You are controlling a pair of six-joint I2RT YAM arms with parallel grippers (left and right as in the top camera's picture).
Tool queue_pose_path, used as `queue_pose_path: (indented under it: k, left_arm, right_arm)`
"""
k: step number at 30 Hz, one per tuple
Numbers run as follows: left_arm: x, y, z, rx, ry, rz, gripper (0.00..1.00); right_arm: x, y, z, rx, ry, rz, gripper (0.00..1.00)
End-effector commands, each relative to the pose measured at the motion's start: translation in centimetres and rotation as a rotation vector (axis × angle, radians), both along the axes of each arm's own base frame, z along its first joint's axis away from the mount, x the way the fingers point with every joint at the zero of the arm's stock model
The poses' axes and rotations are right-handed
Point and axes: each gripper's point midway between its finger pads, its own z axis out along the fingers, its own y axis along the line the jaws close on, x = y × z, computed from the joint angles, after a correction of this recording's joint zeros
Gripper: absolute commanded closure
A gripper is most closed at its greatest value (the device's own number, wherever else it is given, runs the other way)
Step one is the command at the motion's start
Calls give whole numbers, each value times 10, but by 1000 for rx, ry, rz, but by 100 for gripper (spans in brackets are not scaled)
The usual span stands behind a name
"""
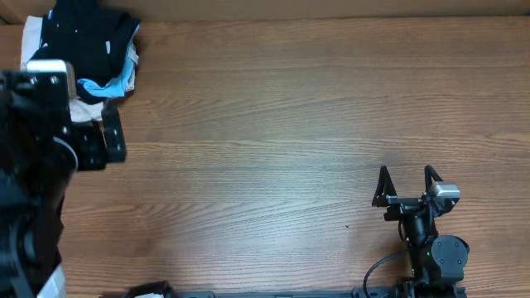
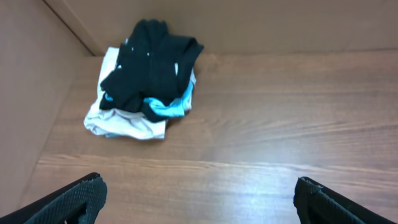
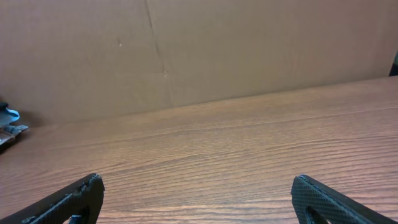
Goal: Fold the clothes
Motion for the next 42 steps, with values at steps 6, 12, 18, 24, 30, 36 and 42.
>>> queue_pose_path:
  k: [6,12,18,24,30,36,42]
  left_arm:
    - [-39,-6,-39,-16,39,12,0]
    - [-69,-10,-110,-26,151,14,0]
    - [-51,-22,-115,-42,-51,-59,0]
    - [-22,-53,-97,-111,-356,-244,0]
    - [-11,-68,-97,-162,-563,-331,0]
    - [-14,-69,-121,-200,-647,-328,0]
    - [-15,-70,-141,-250,-669,-320,0]
  right_arm:
    - [0,-1,-1,-1,-7,-10,0]
    - [0,-1,-1,-1,-7,-10,0]
    - [0,-1,-1,-1,-7,-10,0]
    - [0,-1,-1,-1,-7,-10,0]
    - [0,-1,-1,-1,-7,-10,0]
    - [0,-1,-1,-1,-7,-9,0]
    - [0,-1,-1,-1,-7,-10,0]
